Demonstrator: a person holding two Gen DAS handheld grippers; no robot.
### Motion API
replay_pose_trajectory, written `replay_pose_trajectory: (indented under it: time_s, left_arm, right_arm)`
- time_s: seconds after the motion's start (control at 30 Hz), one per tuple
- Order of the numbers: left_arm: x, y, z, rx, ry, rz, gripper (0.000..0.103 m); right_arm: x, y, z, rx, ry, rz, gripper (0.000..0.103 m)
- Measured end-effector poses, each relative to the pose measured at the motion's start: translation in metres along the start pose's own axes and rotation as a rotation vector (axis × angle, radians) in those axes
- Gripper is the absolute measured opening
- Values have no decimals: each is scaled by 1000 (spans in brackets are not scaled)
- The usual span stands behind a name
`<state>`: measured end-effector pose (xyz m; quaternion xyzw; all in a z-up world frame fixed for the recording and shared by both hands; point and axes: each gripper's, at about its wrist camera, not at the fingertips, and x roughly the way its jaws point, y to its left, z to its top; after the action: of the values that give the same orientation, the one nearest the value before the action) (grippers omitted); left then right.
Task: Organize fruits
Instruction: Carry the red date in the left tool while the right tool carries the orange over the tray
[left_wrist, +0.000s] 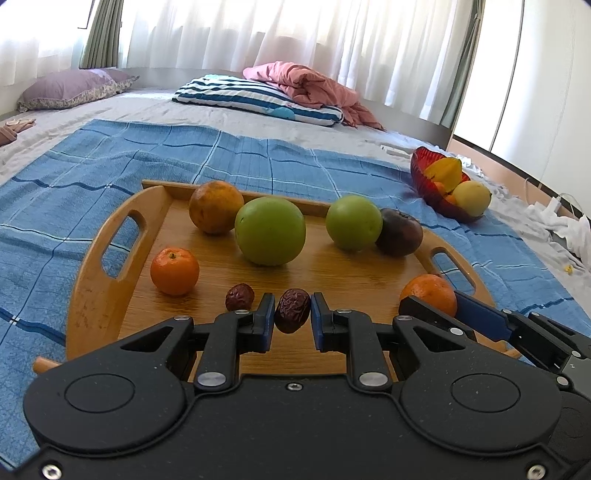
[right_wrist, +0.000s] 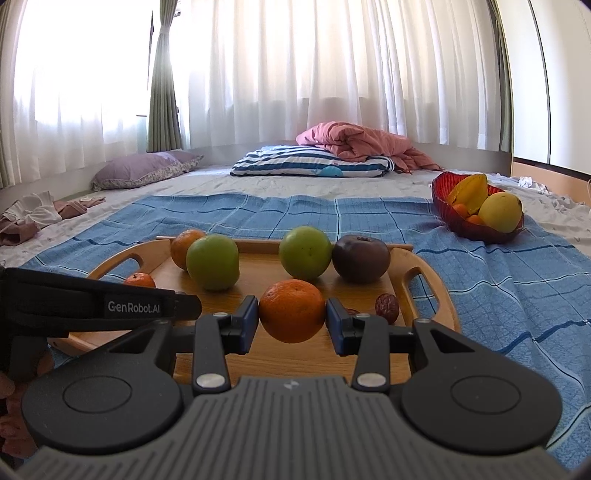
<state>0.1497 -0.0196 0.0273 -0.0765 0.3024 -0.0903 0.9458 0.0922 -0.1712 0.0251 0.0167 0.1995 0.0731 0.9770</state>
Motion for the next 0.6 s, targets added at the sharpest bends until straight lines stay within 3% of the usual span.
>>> replay_pose_trajectory:
  time_s: [0.4, 0.6]
  left_arm:
    - [21, 5, 2, 7, 19, 23, 20]
    - [31, 14, 6, 9, 5, 78, 20]
  right_arm:
    - [24, -7, 6, 15, 84, 1, 45]
    - [37, -12, 8, 25, 125, 8, 45]
